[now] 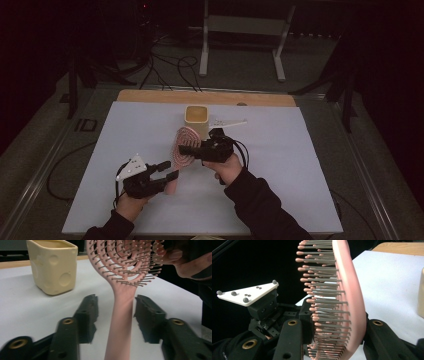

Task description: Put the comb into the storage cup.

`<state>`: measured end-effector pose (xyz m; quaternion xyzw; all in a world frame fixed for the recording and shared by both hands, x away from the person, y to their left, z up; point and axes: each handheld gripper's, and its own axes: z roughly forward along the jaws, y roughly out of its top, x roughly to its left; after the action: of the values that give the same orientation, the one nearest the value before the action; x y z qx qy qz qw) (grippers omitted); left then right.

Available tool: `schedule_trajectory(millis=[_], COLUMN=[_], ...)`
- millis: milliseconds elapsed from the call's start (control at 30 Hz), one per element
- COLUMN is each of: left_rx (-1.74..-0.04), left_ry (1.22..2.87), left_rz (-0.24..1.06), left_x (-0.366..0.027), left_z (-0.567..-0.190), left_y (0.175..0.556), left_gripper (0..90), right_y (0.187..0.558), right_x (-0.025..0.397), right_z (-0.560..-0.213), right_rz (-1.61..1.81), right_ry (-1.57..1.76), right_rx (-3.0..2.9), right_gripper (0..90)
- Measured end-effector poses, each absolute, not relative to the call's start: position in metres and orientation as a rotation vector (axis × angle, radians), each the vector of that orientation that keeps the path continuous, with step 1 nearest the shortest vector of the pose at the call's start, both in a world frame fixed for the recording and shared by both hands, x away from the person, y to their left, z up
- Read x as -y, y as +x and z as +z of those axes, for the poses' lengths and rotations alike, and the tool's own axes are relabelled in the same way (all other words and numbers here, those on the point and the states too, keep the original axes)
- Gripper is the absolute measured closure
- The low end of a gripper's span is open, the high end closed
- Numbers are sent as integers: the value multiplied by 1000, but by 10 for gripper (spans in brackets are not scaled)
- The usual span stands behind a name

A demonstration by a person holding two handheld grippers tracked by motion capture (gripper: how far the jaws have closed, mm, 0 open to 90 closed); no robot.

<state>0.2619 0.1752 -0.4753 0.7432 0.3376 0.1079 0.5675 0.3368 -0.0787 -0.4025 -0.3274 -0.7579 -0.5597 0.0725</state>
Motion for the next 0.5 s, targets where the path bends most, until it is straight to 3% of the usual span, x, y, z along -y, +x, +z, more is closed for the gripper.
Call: schedule_trajectory(millis=[500], left_rx=[-819], left_ry=[1799], left_rz=[243], left_x=[-173], left_z=[-476], left_y=[264], left_gripper=[241], right_y=[341], right_x=[89], right_z=[-390], right_rz=[-1719], right_ry=[-997], right_rx=[2286], right_gripper=[638])
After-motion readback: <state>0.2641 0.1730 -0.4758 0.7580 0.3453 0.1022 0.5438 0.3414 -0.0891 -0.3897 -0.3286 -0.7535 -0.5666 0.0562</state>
